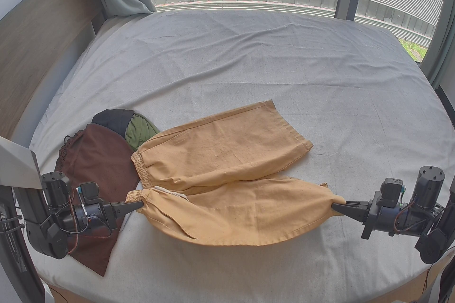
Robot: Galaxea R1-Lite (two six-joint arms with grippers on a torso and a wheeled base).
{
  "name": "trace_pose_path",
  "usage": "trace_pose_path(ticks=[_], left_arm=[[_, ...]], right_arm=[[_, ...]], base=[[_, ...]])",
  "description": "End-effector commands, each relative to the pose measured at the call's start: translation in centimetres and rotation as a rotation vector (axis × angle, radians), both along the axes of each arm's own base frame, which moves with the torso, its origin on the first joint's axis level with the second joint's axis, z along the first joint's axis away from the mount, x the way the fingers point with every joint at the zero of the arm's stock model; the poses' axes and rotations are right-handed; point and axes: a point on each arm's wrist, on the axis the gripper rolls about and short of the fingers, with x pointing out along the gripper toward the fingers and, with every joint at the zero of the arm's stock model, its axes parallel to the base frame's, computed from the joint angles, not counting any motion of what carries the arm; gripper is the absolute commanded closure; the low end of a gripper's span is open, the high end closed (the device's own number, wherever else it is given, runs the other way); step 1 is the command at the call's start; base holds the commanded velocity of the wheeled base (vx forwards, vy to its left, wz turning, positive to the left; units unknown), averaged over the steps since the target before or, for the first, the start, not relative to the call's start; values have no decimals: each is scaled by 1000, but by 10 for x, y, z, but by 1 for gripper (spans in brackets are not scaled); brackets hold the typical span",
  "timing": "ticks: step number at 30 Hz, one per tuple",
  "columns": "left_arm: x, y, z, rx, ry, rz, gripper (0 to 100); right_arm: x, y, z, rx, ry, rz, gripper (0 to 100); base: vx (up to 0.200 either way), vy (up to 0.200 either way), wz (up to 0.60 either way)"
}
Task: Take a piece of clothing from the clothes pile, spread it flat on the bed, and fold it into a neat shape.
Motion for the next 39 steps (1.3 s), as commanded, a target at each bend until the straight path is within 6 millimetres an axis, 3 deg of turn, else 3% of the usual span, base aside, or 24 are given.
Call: trace_pose_path(ticks=[1, 24, 39], left_arm=[[2, 1, 1, 0, -10, 3, 100], [13, 4, 17, 5, -50, 127, 100], [18, 5, 32, -54, -42, 194, 100]], right_arm=[[2, 0, 7, 16, -33, -3, 100], [53, 16, 42, 180, -122, -17, 100], [92, 21, 41, 221, -143, -27, 100]], base=[[0, 0, 0], [0, 0, 0], [0, 0, 0]])
